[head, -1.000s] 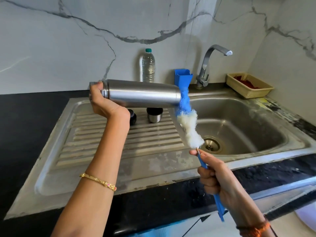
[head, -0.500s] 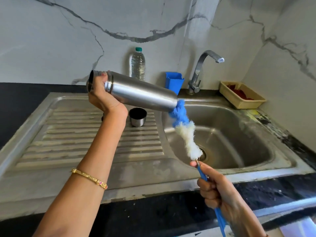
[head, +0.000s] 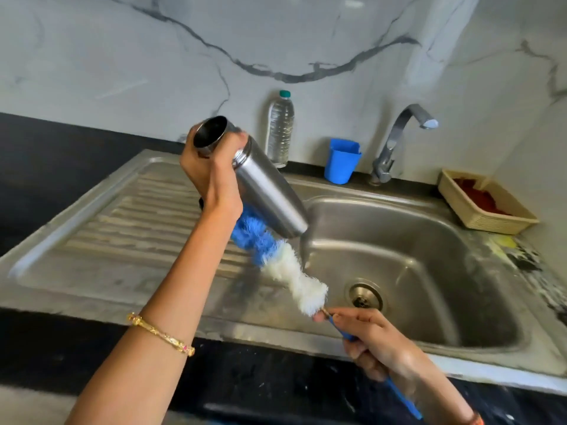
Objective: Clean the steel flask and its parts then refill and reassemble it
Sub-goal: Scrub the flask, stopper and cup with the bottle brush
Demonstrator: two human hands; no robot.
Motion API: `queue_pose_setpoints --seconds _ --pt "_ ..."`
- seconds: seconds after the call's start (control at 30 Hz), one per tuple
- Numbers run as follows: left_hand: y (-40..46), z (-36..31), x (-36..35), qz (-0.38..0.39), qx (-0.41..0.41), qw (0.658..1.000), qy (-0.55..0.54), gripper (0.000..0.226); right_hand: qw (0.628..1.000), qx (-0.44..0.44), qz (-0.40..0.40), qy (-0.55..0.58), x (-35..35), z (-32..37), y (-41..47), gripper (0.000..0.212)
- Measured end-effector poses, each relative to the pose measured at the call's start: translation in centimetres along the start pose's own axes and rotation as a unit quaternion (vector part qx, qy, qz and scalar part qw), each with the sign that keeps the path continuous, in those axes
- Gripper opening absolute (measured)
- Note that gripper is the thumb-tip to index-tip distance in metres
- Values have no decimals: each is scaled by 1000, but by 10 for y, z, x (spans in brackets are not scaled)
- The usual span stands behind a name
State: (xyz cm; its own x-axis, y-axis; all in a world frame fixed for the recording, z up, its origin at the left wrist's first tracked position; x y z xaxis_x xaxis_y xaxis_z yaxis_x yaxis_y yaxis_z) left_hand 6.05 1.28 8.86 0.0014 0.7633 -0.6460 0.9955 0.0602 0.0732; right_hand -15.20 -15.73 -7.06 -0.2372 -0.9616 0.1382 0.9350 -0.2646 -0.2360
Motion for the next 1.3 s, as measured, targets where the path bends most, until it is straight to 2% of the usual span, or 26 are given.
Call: queue_pose_setpoints --seconds 0.1,0.23,0.27,0.3,0.33,0.43,0.57,0.77,1.0,1.13,1.3 --pt "-7 -17 17 -38 -28 998 41 14 993 39 22 -112 11 -6 -1 23" --pt "-4 -41 43 -76 -43 993 74 13 998 27 13 -57 20 -17 -13 12" --pt "0 -50 50 -89 -47 992 76 13 999 19 18 -38 20 -16 -14 23" --pt "5 -58 57 -103 -50 990 82 14 1000 20 16 -15 26 -18 -12 45" --pt "11 -66 65 -115 -54 987 94 14 1000 23 0 12 30 -19 -10 54" --pt "31 -80 81 -137 -67 974 167 17 998 30 -21 54 26 -11 -2 16" --pt "54 -77 87 -144 -48 953 262 23 993 96 -59 28 9 19 22 24" --pt "84 -77 128 -163 -17 942 293 22 988 99 -111 38 -30 24 37 23" --pt "122 -89 117 -110 -28 935 337 22 972 152 -170 51 -56 59 52 22" --pt "138 -85 120 -71 -31 931 356 22 966 153 -196 66 -71 57 54 22" --pt "153 -81 127 -58 -40 934 349 27 964 149 -211 66 -78 57 58 23"
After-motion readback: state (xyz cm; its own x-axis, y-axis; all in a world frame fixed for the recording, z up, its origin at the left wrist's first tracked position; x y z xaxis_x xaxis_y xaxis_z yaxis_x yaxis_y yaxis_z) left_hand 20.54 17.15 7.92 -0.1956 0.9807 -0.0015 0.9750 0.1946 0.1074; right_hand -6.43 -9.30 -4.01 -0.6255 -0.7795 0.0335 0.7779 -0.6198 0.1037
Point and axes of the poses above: each hand's wrist, its own y-axis towards the middle knuckle, its own x-axis out of the back of the hand, z = x × y, the point moved 9 cm from there along y, towards the middle knuckle, and after that the axes turned 14 degrees about x, right-handed, at the moved point
